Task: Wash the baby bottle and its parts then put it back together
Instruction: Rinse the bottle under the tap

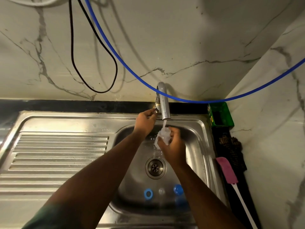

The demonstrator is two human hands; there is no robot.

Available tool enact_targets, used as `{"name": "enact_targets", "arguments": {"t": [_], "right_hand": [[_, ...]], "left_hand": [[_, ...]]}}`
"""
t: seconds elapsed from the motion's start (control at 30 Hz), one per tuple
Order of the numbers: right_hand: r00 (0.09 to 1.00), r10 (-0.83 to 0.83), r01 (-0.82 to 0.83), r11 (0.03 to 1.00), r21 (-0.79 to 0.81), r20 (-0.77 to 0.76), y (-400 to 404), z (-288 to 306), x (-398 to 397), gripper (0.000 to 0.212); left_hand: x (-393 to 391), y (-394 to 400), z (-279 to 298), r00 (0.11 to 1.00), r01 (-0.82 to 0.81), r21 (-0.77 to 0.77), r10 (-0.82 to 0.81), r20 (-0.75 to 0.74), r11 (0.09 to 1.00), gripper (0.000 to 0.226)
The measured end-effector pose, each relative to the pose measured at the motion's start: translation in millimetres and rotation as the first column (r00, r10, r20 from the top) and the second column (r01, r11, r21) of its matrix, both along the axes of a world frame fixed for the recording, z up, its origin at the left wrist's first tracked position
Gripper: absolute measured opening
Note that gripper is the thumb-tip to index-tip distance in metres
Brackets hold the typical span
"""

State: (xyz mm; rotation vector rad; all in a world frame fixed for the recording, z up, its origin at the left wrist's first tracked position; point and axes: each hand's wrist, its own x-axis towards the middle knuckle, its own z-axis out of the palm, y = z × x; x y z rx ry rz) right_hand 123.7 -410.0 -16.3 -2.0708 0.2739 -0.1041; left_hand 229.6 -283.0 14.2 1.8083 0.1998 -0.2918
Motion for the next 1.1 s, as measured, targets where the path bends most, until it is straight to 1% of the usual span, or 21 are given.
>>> {"name": "enact_targets", "arguments": {"t": [0.07, 0.3, 0.37, 0.43, 0.5, 0.57, 0.6, 0.63, 0.67, 0.73, 0.8, 0.83, 0.87, 0.9, 0.93, 1.0, 1.1], "right_hand": [[0.999, 0.041, -0.041, 0.999, -0.029, 0.013, 0, 0, 0, 0.05], [1.0, 0.004, -0.004, 0.999, 0.031, 0.01, -2, 2, -1, 0.05], [1.0, 0.021, -0.021, 0.999, 0.037, 0.005, -2, 0, -2, 0.047], [1.0, -0.025, 0.024, 0.996, 0.091, 0.008, -4, -2, -2, 0.049], [1.0, -0.005, 0.005, 0.991, 0.136, 0.002, -5, -6, -2, 0.053], [0.997, 0.016, 0.002, 0.97, 0.243, -0.072, -3, -7, -1, 0.047], [0.988, -0.004, 0.057, 0.939, 0.34, -0.153, -1, -4, -1, 0.041], [0.964, -0.028, 0.146, 0.885, 0.441, -0.263, 0, 0, 0, 0.035], [0.922, -0.04, 0.258, 0.805, 0.534, -0.385, 2, 5, 2, 0.03], [0.814, -0.012, 0.463, 0.616, 0.638, -0.58, 6, 11, 5, 0.032], [0.728, 0.041, 0.619, 0.391, 0.681, -0.685, 6, 9, 8, 0.038], [0.705, 0.071, 0.667, 0.273, 0.693, -0.706, 5, 8, 8, 0.039], [0.69, 0.094, 0.698, 0.175, 0.694, -0.718, 3, 5, 8, 0.04], [0.674, 0.107, 0.723, 0.109, 0.682, -0.731, 2, 3, 8, 0.042], [0.661, 0.119, 0.738, 0.076, 0.671, -0.741, 1, 2, 8, 0.044], [0.647, 0.139, 0.751, 0.049, 0.658, -0.75, 2, 3, 7, 0.047], [0.641, 0.145, 0.761, 0.011, 0.649, -0.754, 2, 8, 6, 0.044]], "left_hand": [[-2, -1, 0, 1.0, 0.001, -0.013, -0.001, -0.003, 1.0, 0.04], [-5, 0, -5, 1.0, 0.018, -0.011, -0.018, 0.018, 1.0, 0.043], [-3, 0, -2, 0.999, 0.023, 0.018, -0.023, 0.025, 1.0, 0.041], [-1, -1, 0, 0.999, 0.013, 0.051, -0.015, 0.039, 0.999, 0.04], [-1, -3, 2, 0.999, 0.01, 0.065, -0.013, 0.049, 0.998, 0.04], [-3, -5, 3, 0.999, 0.014, 0.066, -0.017, 0.046, 0.998, 0.04], [-4, -5, 2, 0.998, 0.025, 0.077, -0.028, 0.05, 0.997, 0.041], [-5, -5, 1, 0.997, 0.044, 0.1, -0.051, 0.061, 0.994, 0.042], [-6, -4, -1, 0.994, 0.071, 0.137, -0.081, 0.074, 0.988, 0.044], [-6, -3, -7, 0.985, 0.124, 0.213, -0.146, 0.088, 0.969, 0.048], [-7, -5, -9, 0.982, 0.161, 0.227, -0.178, 0.057, 0.961, 0.051], [-8, -7, -8, 0.983, 0.166, 0.214, -0.179, 0.045, 0.963, 0.051], [-8, -8, -7, 0.983, 0.165, 0.201, -0.177, 0.041, 0.966, 0.052], [-9, -9, -5, 0.983, 0.167, 0.192, -0.178, 0.044, 0.967, 0.053], [-9, -8, -4, 0.981, 0.178, 0.194, -0.19, 0.044, 0.965, 0.053], [-10, -4, 0, 0.974, 0.213, 0.206, -0.223, 0.028, 0.955, 0.057], [-15, 2, 2, 0.952, 0.294, 0.249, -0.305, 0.006, 0.923, 0.06]]}}
